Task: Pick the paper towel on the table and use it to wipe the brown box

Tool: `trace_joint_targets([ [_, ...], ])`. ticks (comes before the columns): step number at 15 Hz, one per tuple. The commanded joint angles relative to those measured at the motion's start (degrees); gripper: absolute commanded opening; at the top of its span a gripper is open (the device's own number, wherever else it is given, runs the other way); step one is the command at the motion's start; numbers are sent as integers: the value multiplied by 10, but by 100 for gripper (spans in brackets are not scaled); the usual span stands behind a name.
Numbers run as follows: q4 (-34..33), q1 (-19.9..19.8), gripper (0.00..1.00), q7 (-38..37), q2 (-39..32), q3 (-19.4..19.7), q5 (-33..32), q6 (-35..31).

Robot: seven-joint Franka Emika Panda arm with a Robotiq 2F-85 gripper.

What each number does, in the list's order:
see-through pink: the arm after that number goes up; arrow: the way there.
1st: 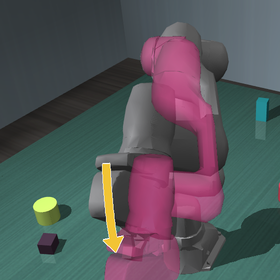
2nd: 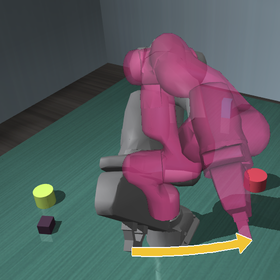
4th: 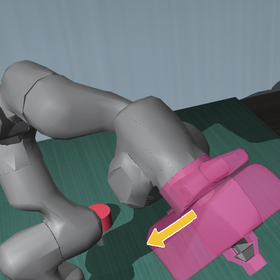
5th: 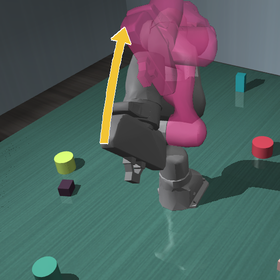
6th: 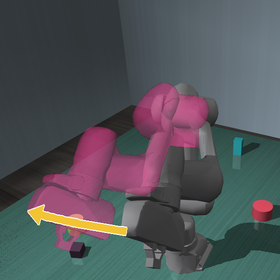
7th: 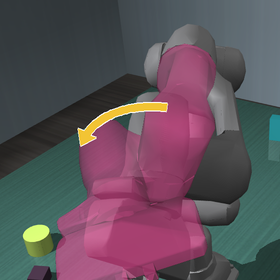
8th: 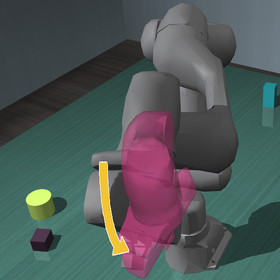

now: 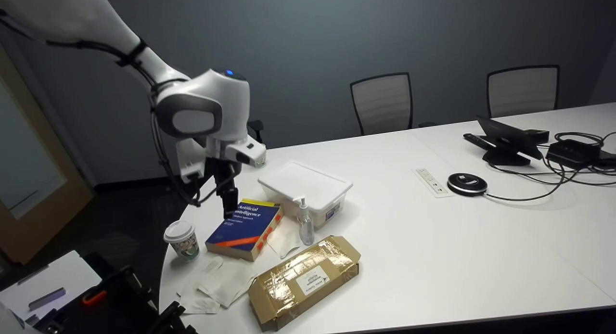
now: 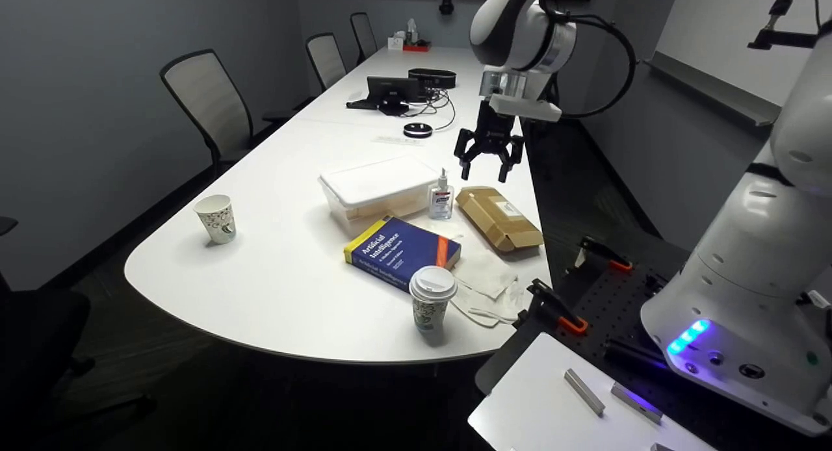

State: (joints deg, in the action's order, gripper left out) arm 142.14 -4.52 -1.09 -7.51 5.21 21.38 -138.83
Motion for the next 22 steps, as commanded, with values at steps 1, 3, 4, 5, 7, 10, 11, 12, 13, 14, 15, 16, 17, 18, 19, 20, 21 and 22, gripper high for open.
trace_joint_targets([
  [1, -8, -24, 100, 52, -102, -18, 83, -47],
  [3, -7, -42, 100, 64, -151, -31, 115, -65],
  [4, -8, -50, 100, 65, -173, -38, 126, -75],
  [5, -9, -60, 100, 69, -195, -45, 140, -88],
  [7, -15, -76, 100, 76, -245, -63, 168, -129],
  [10, -31, -106, 100, 90, -301, -96, 199, -179],
  [11, -38, -112, 100, 90, -318, -105, 204, -195],
  [12, -45, -118, 100, 92, -334, -114, 209, -209],
  [13, -52, -122, 100, 88, -350, -120, 207, -222],
  [14, -57, -124, 100, 83, -362, -125, 203, -234],
  [15, -61, -125, 100, 77, -373, -127, 198, -246],
  [16, -66, -122, 100, 70, -383, -127, 191, -255],
  [17, -70, -115, 99, 61, -393, -122, 183, -262],
  [18, -72, -110, 75, 54, -400, -119, 178, -268],
  [19, -74, -108, 74, 48, -406, -118, 175, -273],
  [20, -74, -108, 69, 43, -409, -118, 170, -276],
  [21, -73, -105, 62, 37, -408, -117, 167, -278],
  [22, -73, -104, 53, 35, -408, -117, 165, -281],
])
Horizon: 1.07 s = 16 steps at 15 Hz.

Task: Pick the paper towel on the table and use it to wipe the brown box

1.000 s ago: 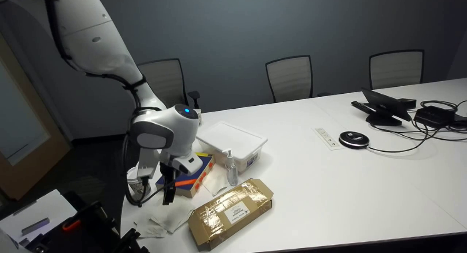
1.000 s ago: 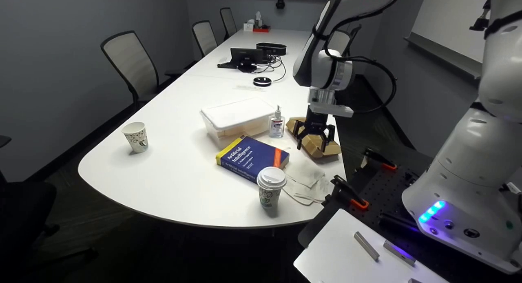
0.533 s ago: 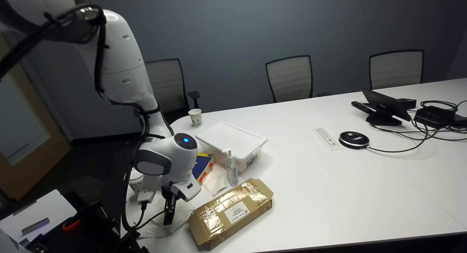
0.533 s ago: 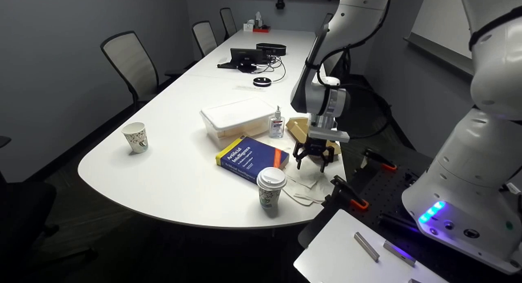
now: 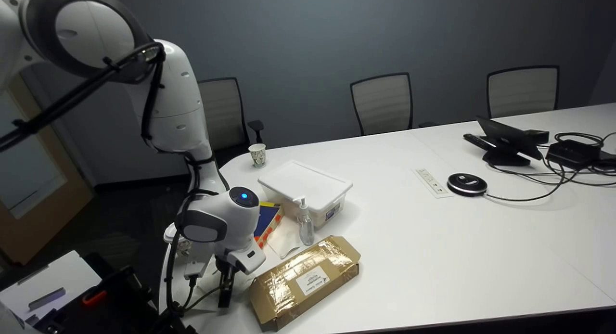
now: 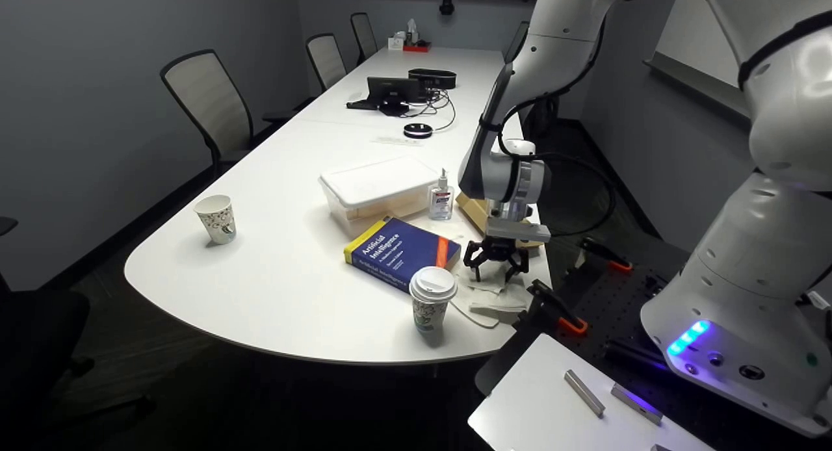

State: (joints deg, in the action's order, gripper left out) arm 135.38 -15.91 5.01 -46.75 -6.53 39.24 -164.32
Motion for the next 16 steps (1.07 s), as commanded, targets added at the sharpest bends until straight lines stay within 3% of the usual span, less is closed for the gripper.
trace_joint_targets([
  [1, -2, 11, 46, -30, -13, 1, -15, -29],
  [7, 11, 27, 1, -69, 6, 6, -36, -46],
  [11, 46, 43, 1, -117, 63, 13, -41, -54],
  [16, 109, 74, 0, -178, 181, 57, -49, -18],
])
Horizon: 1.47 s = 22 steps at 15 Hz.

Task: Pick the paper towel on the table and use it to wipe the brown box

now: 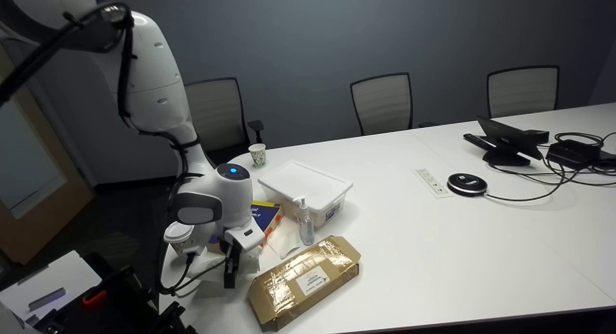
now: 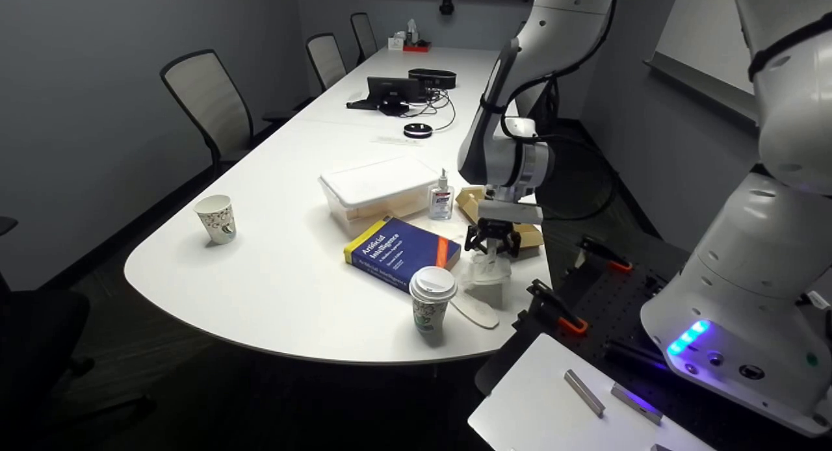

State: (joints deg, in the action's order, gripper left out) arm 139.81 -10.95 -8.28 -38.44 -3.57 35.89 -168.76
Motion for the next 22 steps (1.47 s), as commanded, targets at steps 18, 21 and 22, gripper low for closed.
trace_joint_targets([
  [18, -85, -157, 0, 124, 90, 24, 96, 26],
  [21, -143, -192, 0, 143, 31, 5, 101, 32],
  [22, -164, -202, 0, 141, 11, 1, 98, 36],
])
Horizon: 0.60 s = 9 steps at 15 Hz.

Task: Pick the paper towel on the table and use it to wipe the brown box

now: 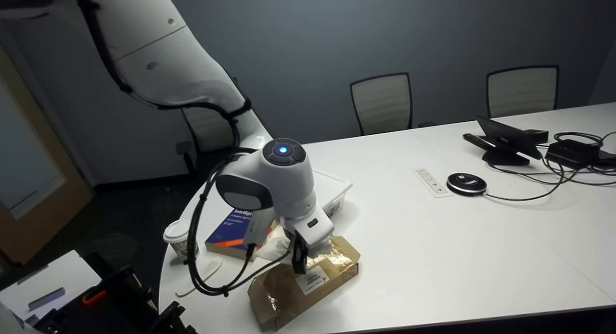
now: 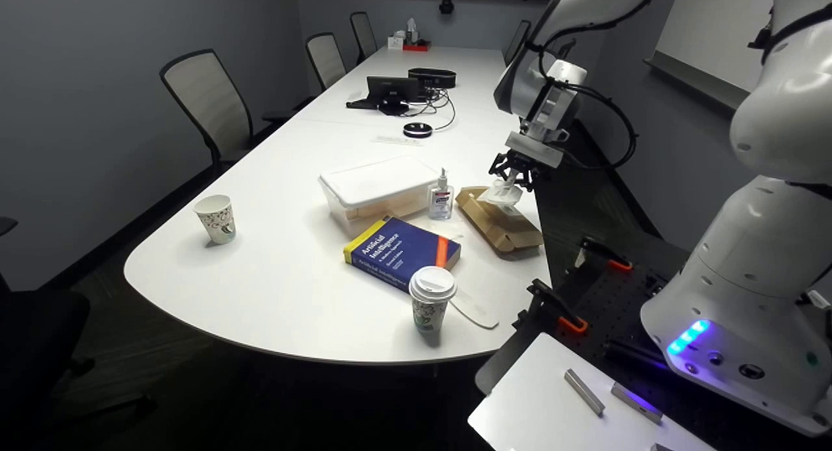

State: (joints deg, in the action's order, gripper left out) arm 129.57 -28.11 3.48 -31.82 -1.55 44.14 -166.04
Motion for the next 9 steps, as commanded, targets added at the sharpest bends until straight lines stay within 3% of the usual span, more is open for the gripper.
trace_joint_targets([
  [1, -81, -41, 0, 23, -73, -24, 14, 12],
  [9, -198, -35, 0, 0, -171, -16, -8, 31],
])
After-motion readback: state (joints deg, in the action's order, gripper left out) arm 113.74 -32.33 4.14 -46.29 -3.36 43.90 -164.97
